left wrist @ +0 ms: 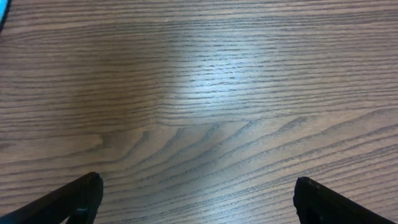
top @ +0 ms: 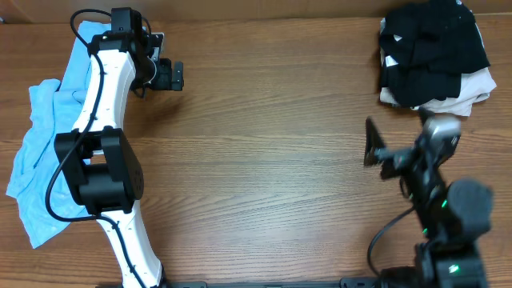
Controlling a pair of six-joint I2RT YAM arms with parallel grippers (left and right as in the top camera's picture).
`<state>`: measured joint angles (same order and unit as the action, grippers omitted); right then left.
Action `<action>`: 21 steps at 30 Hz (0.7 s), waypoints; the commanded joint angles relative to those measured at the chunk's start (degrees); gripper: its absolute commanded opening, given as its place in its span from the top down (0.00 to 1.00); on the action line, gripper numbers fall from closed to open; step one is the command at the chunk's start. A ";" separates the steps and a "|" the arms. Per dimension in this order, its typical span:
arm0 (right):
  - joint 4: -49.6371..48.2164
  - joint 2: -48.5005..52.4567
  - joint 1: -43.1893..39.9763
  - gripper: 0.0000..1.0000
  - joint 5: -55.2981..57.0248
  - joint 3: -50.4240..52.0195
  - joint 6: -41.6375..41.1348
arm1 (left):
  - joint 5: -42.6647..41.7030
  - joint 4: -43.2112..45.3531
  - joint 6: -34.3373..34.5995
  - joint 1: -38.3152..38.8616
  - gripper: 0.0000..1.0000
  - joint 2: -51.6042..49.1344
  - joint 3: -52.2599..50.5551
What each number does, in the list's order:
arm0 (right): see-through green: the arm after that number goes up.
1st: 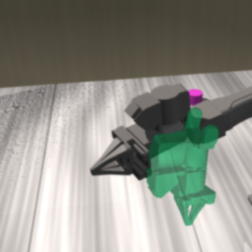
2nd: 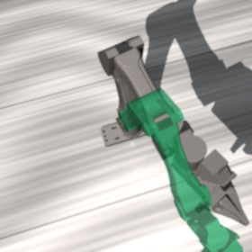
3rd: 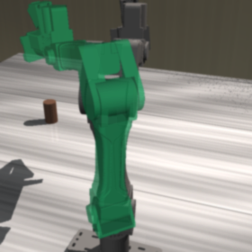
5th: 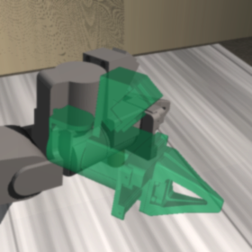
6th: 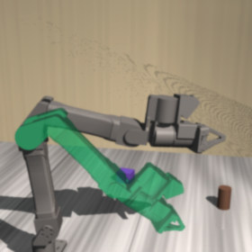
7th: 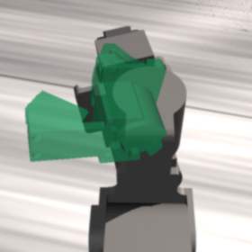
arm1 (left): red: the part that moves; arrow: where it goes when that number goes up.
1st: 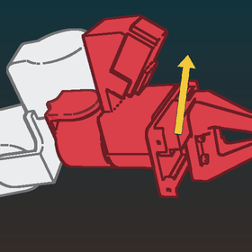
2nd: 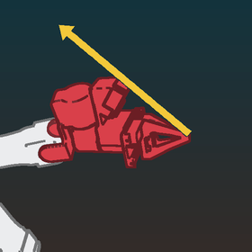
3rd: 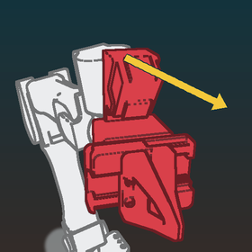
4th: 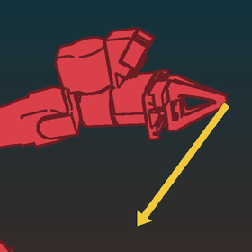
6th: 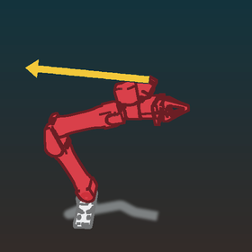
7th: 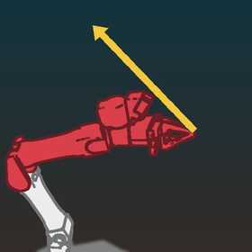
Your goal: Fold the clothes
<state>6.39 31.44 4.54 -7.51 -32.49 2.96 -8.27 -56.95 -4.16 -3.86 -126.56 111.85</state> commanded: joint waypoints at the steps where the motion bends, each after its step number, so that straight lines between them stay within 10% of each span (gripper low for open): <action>1: -4.70 -7.96 -0.11 0.00 -1.22 10.12 -0.26 | 0.11 0.24 0.33 0.13 0.00 -0.42 -0.11; 21: -3.19 -31.32 -0.09 0.00 -8.00 32.04 -0.20 | 0.11 0.24 0.33 0.17 0.00 -0.42 -0.11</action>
<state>2.68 0.80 4.54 -14.48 -1.87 3.01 -8.27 -56.95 -4.16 -3.84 -126.56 111.85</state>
